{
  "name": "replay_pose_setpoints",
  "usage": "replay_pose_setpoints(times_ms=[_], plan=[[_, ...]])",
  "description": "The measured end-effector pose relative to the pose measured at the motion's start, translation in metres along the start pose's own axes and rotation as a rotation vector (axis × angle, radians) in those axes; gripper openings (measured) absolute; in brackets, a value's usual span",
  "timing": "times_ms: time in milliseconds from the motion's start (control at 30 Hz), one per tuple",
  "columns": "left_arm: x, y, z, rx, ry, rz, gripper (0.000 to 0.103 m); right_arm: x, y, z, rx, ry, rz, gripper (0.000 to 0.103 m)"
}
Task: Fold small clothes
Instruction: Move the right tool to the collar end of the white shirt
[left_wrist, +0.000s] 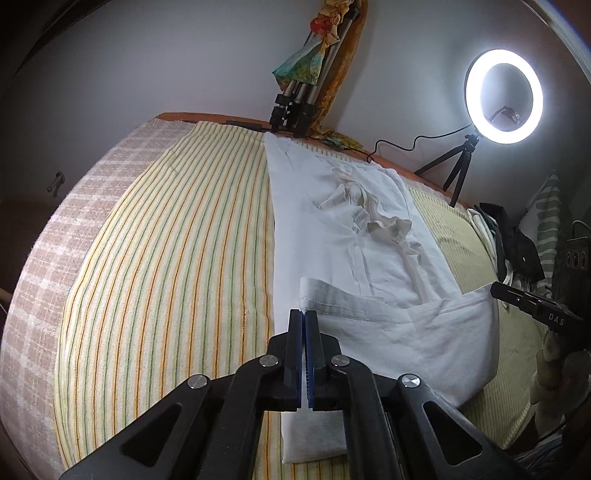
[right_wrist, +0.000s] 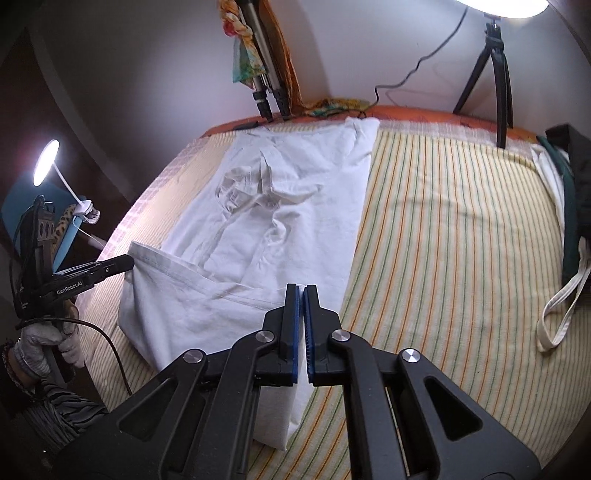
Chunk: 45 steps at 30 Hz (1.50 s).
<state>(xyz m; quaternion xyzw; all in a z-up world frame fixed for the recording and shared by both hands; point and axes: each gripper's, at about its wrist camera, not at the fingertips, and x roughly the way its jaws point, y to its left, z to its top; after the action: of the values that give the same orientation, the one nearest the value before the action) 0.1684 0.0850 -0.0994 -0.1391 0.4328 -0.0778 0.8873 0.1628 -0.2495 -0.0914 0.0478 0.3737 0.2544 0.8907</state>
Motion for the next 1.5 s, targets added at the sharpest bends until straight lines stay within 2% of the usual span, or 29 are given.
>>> replay_pose_setpoints(times_ms=[67, 233, 333, 433, 567, 700, 833, 967, 1200, 1433, 1500], plan=[[0.004, 0.0, 0.001, 0.026, -0.01, 0.034, 0.0, 0.002, -0.002, 0.002, -0.002, -0.018, -0.002, 0.004], [0.027, 0.008, -0.008, 0.027, 0.048, 0.097, 0.002, 0.034, -0.013, -0.002, -0.001, 0.06, -0.049, 0.004], [0.019, 0.005, -0.007, 0.054, 0.02, 0.128, 0.022, 0.032, -0.017, -0.003, 0.003, 0.053, -0.077, 0.004], [0.006, 0.003, 0.0, 0.066, -0.012, 0.126, 0.027, 0.02, -0.027, -0.001, 0.035, 0.026, -0.083, 0.006], [-0.005, 0.0, 0.016, 0.071, -0.034, 0.093, 0.04, 0.007, -0.044, 0.005, 0.121, 0.0, -0.053, 0.023], [-0.003, -0.003, 0.038, 0.084, -0.048, 0.077, 0.052, -0.001, -0.057, 0.018, 0.165, -0.026, -0.019, 0.025], [0.014, 0.002, 0.062, 0.074, -0.039, 0.071, 0.053, 0.005, -0.068, 0.035, 0.184, -0.029, 0.001, 0.025], [0.04, 0.009, 0.087, 0.088, -0.024, 0.082, 0.053, 0.023, -0.076, 0.054, 0.151, -0.007, -0.018, 0.025], [0.091, 0.032, 0.133, 0.005, 0.004, 0.061, 0.054, 0.074, -0.089, 0.092, 0.212, 0.016, 0.03, 0.025], [0.131, 0.033, 0.17, 0.026, 0.008, 0.073, 0.054, 0.12, -0.1, 0.129, 0.233, 0.021, 0.038, 0.025], [0.141, 0.035, 0.178, 0.011, 0.009, 0.063, 0.056, 0.131, -0.106, 0.139, 0.258, 0.02, 0.065, 0.025]])
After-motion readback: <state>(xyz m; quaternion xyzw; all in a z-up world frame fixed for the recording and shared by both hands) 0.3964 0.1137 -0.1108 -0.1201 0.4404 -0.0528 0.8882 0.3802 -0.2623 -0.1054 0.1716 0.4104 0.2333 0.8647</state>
